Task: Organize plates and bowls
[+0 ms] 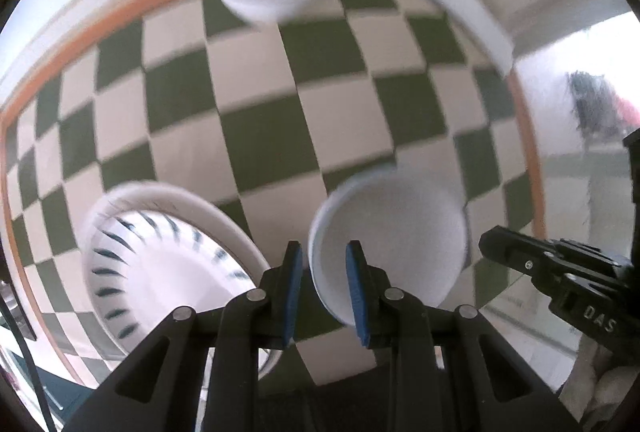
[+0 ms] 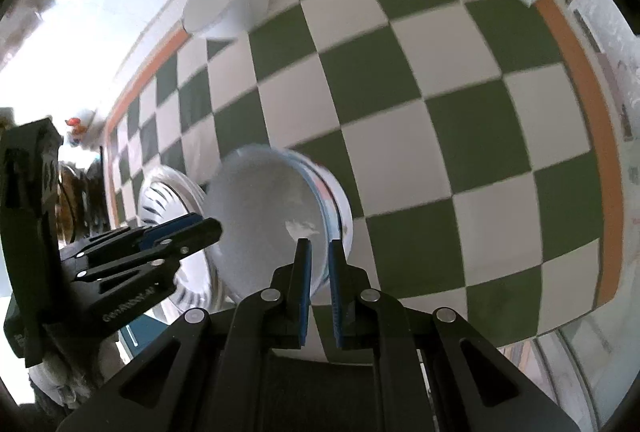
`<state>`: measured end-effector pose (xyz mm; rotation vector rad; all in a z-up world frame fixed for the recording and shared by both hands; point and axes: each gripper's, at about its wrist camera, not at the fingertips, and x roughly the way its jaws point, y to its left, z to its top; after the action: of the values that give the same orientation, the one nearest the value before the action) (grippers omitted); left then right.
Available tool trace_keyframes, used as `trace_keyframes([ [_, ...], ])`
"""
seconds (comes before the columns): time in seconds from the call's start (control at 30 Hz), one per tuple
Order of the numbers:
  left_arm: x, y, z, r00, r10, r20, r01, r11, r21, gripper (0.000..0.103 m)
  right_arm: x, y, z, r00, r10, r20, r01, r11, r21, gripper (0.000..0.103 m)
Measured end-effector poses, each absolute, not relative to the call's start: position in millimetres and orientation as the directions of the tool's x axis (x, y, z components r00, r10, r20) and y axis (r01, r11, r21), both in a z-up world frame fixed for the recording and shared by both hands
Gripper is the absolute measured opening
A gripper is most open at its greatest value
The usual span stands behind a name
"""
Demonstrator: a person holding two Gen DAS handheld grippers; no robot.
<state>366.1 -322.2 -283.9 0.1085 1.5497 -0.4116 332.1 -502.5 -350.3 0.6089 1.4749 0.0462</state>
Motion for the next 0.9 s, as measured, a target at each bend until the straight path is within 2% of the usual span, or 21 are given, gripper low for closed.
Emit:
trace_keyframes([
  [0.03, 372, -320, -276, -0.006, -0.194, -0.981, 0.319, 0.929, -0.186, 0.021, 338, -505, -342, 0.137, 0.382, -0.914, 0.318, 0.857, 0.406, 0.011],
  [0.1, 391, -314, -258, 0.052, -0.213, -0.976, 0.288, 0.938, -0.190, 0.024, 350, -508, -328, 0.174, 0.370, -0.913, 0.296, 0.865, 0.406, 0.020],
  [0.17, 411, -309, -249, 0.090, -0.230, -0.969, 0.260, 0.945, -0.200, 0.027, 365, -515, -313, 0.264, 0.379, -0.887, 0.275, 0.852, 0.446, 0.035],
  [0.23, 436, -304, -245, 0.117, -0.234, -0.965, 0.223, 0.953, -0.205, 0.027, 384, -519, -300, 0.351, 0.379, -0.857, 0.239, 0.848, 0.473, 0.044],
  [0.33, 475, -297, -251, 0.137, -0.225, -0.965, 0.169, 0.965, -0.201, 0.027, 415, -521, -291, 0.461, 0.358, -0.812, 0.185, 0.856, 0.483, 0.066],
  [0.37, 486, -295, -254, 0.137, -0.217, -0.967, 0.153, 0.969, -0.195, 0.027, 428, -521, -291, 0.483, 0.357, -0.800, 0.167, 0.859, 0.484, 0.069],
  [0.47, 517, -290, -267, 0.132, -0.201, -0.971, 0.106, 0.976, -0.188, 0.027, 473, -516, -301, 0.472, 0.372, -0.799, 0.120, 0.871, 0.476, 0.070],
  [0.77, 569, -282, -316, 0.042, -0.199, -0.979, 0.037, 0.980, -0.198, 0.027, 569, -496, -363, 0.313, 0.374, -0.873, 0.099, 0.901, 0.422, 0.068],
  [0.8, 570, -282, -320, 0.028, -0.202, -0.979, 0.036, 0.979, -0.201, 0.027, 572, -495, -368, 0.304, 0.372, -0.877, 0.101, 0.903, 0.418, 0.067],
  [0.9, 573, -284, -333, 0.001, -0.219, -0.976, 0.028, 0.975, -0.219, 0.027, 588, -492, -387, 0.253, 0.378, -0.891, 0.115, 0.902, 0.415, 0.053],
])
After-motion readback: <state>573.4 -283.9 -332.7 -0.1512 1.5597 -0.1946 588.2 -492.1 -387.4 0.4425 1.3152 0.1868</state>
